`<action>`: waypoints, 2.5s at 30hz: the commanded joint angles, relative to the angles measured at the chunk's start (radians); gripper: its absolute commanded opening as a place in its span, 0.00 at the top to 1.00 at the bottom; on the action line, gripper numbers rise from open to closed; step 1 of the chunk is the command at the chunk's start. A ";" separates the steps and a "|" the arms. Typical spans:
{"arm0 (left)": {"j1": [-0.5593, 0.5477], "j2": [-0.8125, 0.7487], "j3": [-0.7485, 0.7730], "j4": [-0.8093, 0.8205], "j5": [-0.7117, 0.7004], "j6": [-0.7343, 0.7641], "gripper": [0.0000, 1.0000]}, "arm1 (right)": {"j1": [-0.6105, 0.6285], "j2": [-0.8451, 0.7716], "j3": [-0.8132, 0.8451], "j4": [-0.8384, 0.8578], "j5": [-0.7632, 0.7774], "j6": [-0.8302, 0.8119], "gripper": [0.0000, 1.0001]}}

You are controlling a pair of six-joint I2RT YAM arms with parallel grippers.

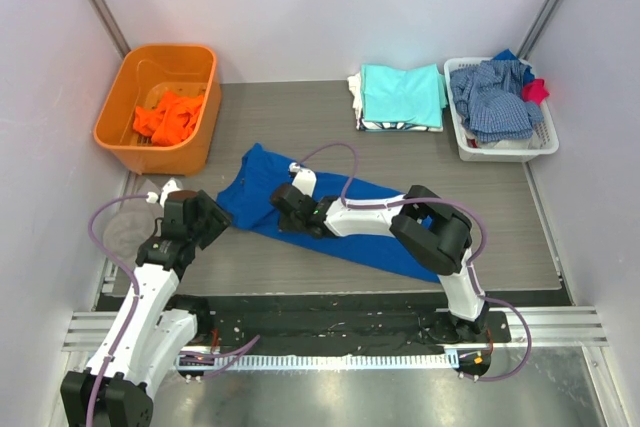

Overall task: Fold and stack the t-shirts
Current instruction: Fold the tshirt

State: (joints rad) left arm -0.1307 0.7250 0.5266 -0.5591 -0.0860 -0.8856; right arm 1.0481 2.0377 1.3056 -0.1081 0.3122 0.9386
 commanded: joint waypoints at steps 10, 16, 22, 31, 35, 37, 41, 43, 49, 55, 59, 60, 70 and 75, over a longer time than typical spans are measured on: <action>0.000 -0.018 0.001 -0.004 -0.011 0.008 0.40 | 0.007 -0.068 0.000 0.019 0.021 -0.027 0.99; 0.000 -0.018 0.003 -0.004 -0.009 0.005 0.40 | 0.009 -0.108 -0.026 0.013 0.031 -0.035 0.99; -0.001 -0.024 0.007 -0.009 -0.009 0.004 0.40 | 0.012 -0.131 -0.069 0.013 0.031 -0.024 0.99; -0.001 -0.035 0.010 -0.018 -0.009 0.000 0.40 | 0.032 -0.168 -0.106 0.012 0.033 -0.015 0.99; 0.000 -0.036 0.012 -0.021 -0.008 0.000 0.40 | 0.035 -0.166 -0.109 0.013 0.034 -0.015 0.99; 0.000 -0.036 0.013 -0.022 -0.008 0.001 0.40 | 0.035 -0.159 -0.108 0.015 0.031 -0.014 0.99; -0.001 -0.038 0.015 -0.025 -0.009 0.000 0.40 | 0.036 -0.154 -0.103 0.016 0.028 -0.011 0.91; 0.000 -0.042 0.013 -0.028 -0.012 0.000 0.40 | 0.036 -0.151 -0.103 0.018 0.028 -0.012 0.89; 0.000 -0.042 0.012 -0.032 -0.014 0.000 0.40 | 0.035 -0.148 -0.100 0.022 0.028 -0.015 0.86; 0.000 -0.044 0.012 -0.032 -0.012 0.002 0.40 | 0.036 -0.145 -0.100 0.027 0.030 -0.018 0.94; -0.001 -0.045 0.010 -0.035 -0.012 0.002 0.40 | 0.036 -0.157 -0.100 0.030 0.030 -0.026 0.99; -0.001 -0.045 0.010 -0.035 -0.012 0.002 0.40 | 0.035 -0.165 -0.101 0.030 0.034 -0.027 0.99; -0.001 -0.050 0.004 -0.033 -0.009 -0.001 0.40 | 0.038 -0.214 -0.121 0.024 0.041 -0.031 0.99; 0.000 -0.047 0.003 -0.030 -0.008 -0.003 0.40 | 0.041 -0.237 -0.135 0.016 0.042 -0.027 0.99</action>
State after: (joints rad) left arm -0.1307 0.6888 0.5266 -0.5972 -0.0860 -0.8860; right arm 1.0763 1.8664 1.1854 -0.1055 0.3210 0.9150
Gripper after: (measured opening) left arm 0.600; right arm 0.029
